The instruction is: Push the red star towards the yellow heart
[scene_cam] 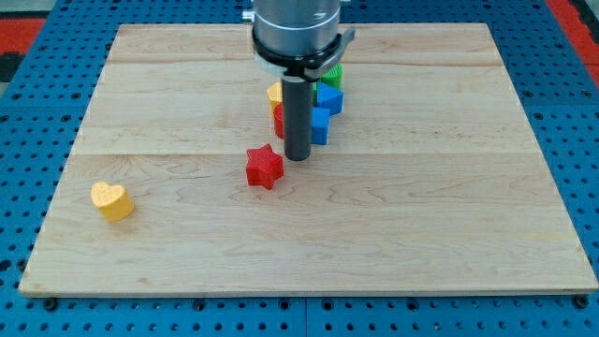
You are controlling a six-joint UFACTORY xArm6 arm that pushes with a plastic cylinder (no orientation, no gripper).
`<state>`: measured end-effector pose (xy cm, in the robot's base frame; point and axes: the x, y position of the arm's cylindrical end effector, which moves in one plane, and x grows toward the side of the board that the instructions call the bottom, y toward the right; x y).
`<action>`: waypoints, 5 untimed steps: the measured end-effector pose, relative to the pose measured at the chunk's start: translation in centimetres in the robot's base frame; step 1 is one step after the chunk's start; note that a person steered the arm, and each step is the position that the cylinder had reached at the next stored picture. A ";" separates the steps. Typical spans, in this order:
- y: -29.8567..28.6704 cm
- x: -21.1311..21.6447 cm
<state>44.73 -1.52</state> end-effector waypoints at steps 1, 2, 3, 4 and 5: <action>-3.2 0.7; -9.4 1.4; -0.9 1.1; 0.7 3.6; -7.3 4.1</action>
<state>48.78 -8.85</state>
